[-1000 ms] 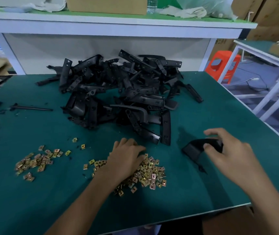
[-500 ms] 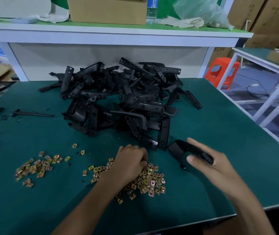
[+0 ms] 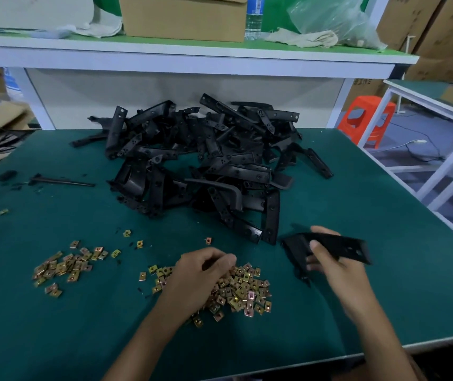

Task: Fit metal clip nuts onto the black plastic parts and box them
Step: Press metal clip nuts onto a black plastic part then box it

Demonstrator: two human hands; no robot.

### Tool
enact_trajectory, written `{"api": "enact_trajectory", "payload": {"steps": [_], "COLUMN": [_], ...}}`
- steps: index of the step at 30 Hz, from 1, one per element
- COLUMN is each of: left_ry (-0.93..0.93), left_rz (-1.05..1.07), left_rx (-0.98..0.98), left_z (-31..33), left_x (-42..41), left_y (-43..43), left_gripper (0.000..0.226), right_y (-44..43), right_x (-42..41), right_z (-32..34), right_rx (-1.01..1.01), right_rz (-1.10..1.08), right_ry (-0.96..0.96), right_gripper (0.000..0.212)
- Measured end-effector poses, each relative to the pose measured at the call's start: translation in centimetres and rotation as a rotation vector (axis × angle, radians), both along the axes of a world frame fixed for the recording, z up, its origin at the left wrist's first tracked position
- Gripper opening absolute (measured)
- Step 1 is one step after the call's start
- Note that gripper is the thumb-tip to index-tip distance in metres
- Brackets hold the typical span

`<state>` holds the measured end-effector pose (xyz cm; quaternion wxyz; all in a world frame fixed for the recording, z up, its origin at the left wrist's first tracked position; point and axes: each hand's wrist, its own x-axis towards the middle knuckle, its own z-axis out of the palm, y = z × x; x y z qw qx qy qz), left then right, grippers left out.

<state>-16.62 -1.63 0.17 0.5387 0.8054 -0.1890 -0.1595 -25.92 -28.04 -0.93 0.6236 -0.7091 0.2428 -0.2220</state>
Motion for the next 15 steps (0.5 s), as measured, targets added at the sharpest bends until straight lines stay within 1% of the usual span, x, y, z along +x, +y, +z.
{"api": "enact_trajectory", "payload": {"steps": [2,4,6,9,12,15], "left_ry": [0.135,0.231,0.298,0.334,0.319,0.306], "left_rz": [0.099,0.177,0.209,0.226,0.247,0.272], "left_rx": [-0.122,-0.201,-0.284,-0.382,-0.389,-0.375], "left_z": [-0.1,0.1,0.5,1.0,1.1,1.0], "left_x": [-0.8,-1.6,-2.4,-3.3,-3.8,-4.3], "left_y": [0.3,0.0,-0.6,-1.2,-1.6,-1.8], "left_gripper": [0.027,0.031,0.037,0.044,0.037,0.038], "right_y": [1.9,4.6,7.1,9.8,11.0,11.4], "right_x": [-0.2,0.3,1.2,2.4,3.0,3.3], "right_z": [-0.1,-0.3,-0.6,-0.7,-0.7,-0.7], "right_rx": [0.31,0.589,0.754,0.871,0.972,1.03], "right_rz": [0.013,0.072,0.093,0.115,0.147,0.154], "right_ry": [-0.149,-0.248,-0.304,-0.369,-0.391,-0.365], "right_gripper": [0.029,0.035,0.032,0.029,0.038,0.048]}}
